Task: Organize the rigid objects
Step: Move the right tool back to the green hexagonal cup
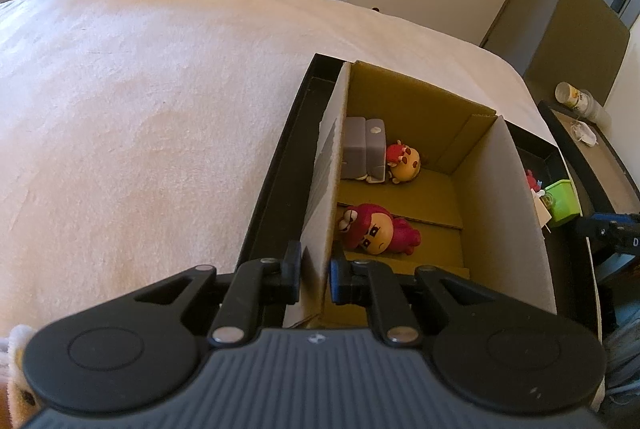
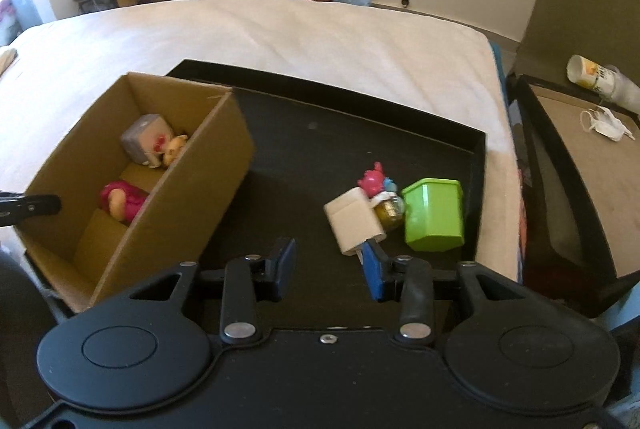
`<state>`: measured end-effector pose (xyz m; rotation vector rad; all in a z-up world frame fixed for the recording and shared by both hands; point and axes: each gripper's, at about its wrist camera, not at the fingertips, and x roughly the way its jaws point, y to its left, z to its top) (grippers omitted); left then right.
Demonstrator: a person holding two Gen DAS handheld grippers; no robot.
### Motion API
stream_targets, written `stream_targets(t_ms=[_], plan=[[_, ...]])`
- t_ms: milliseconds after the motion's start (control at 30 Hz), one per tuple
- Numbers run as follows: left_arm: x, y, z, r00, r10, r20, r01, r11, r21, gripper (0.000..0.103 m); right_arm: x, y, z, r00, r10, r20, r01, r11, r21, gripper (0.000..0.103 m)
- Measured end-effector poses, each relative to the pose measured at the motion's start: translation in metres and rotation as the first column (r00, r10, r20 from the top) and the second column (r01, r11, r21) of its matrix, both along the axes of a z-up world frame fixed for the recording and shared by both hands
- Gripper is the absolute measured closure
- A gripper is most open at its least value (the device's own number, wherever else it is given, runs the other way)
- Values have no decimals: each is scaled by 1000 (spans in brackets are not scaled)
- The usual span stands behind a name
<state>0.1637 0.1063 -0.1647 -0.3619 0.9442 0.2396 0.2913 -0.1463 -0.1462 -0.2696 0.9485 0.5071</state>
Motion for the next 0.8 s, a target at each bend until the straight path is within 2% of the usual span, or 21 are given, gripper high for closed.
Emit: stream_targets(t_ms=[300,800], plan=[[1,-1,0,1000,3,-3,-3,1000,9,91,21,-20,-12,994,-76,73,78,997,-21,66],[0,0,0,1000,5,-1,-5,1000,2,91,57,-34,-32,988,-136,79,140,989,-51,66]])
